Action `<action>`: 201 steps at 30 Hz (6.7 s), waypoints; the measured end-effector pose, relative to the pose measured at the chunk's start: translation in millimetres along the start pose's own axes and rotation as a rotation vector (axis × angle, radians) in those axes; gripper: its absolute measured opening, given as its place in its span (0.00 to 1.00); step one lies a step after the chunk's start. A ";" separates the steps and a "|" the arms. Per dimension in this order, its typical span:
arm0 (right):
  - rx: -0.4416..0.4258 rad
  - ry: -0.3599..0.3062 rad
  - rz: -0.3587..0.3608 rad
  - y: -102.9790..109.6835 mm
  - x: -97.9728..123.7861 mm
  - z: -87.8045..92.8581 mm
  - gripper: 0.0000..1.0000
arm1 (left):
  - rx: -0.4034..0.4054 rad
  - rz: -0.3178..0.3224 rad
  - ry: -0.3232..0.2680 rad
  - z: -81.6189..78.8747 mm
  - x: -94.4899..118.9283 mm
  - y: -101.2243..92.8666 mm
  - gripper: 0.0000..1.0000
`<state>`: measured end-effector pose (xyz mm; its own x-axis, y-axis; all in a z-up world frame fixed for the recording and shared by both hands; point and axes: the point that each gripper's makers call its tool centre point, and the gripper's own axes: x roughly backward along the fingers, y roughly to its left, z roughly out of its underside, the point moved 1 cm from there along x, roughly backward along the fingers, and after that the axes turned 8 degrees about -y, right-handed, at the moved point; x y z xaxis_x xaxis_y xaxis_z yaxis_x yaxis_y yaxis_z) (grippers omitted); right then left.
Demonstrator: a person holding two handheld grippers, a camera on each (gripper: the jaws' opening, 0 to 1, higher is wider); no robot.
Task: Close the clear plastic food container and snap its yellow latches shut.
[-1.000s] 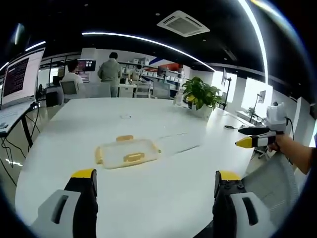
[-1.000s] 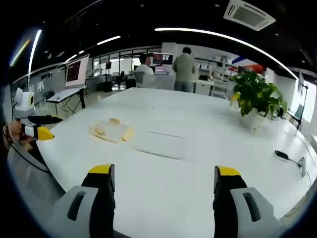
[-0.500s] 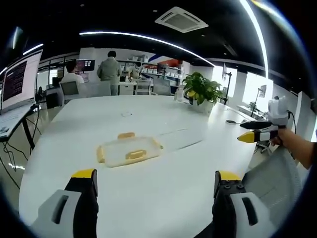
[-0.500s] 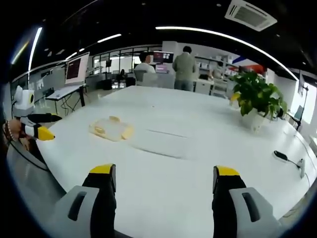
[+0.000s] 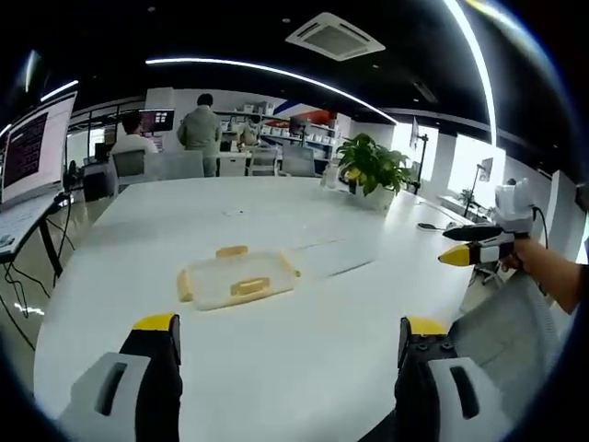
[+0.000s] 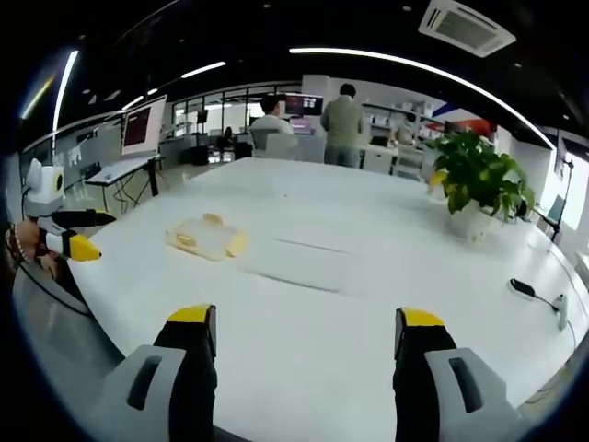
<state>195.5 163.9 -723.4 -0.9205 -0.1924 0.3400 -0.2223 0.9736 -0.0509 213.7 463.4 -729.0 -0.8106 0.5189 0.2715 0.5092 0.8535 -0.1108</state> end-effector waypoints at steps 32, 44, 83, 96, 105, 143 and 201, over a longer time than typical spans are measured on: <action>0.000 0.014 0.007 -1.7 -1.2 2.2 0.75 | 0.011 0.009 0.009 1.7 -1.2 -0.4 0.96; -0.011 0.028 -0.001 -0.8 -0.6 5.1 0.75 | 0.013 0.013 0.013 2.8 -1.4 -1.4 0.96; 0.111 0.078 -0.101 3.8 -46.2 -12.5 0.76 | -0.021 0.049 0.061 -12.6 -23.7 47.5 0.99; 0.149 0.059 -0.235 21.3 -105.4 -45.6 0.73 | -0.131 0.071 0.132 -20.6 -54.3 86.8 0.99; 0.260 0.049 -0.325 33.6 -142.3 -65.4 0.72 | -0.175 0.109 0.174 -20.5 -73.8 105.0 0.99; 0.745 0.325 -0.877 115.5 -208.5 -33.1 0.66 | -0.749 0.577 0.592 9.7 -127.3 148.2 0.87; 0.777 0.482 -1.071 140.1 -247.2 25.5 0.43 | -0.747 0.784 0.719 46.0 -151.9 144.1 0.34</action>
<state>383.7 344.8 -838.5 -0.0304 -0.5727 0.8192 -0.9992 0.0381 -0.0104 396.9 509.7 -830.2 -0.0079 0.5238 0.8518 0.9996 -0.0179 0.0203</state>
